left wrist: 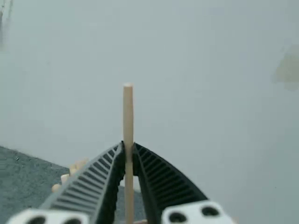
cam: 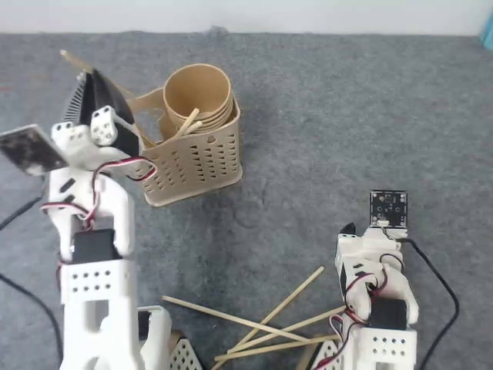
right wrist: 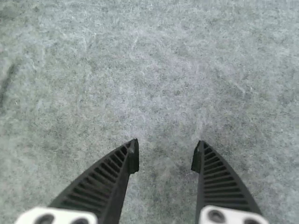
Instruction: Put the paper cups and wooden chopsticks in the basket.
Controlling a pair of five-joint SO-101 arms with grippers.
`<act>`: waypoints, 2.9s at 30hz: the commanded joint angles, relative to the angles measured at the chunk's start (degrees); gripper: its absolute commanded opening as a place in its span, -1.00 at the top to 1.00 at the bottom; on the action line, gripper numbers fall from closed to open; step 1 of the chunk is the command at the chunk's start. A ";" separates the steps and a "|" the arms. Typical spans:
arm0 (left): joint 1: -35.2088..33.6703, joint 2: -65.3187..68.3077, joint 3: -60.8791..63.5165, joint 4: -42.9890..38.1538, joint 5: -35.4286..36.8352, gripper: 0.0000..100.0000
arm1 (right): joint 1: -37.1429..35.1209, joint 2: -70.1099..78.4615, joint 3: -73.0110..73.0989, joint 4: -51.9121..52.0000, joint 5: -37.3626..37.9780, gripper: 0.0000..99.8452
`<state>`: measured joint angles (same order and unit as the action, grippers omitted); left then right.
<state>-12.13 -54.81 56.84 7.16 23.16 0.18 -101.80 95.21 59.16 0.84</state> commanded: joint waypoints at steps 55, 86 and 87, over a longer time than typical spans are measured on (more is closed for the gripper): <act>-27.34 -48.09 38.46 56.44 -44.48 0.41 | 0.40 -1.01 -0.97 4.79 0.79 0.60; -27.16 -48.09 38.46 56.35 -44.57 0.49 | -49.45 66.95 -36.84 5.32 31.12 0.60; -27.16 -48.09 38.46 56.35 -44.57 0.49 | -52.18 70.99 -37.45 5.41 33.32 0.60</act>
<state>-39.21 -103.08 95.43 64.31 -20.62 -42.99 -45.01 62.07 65.14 29.41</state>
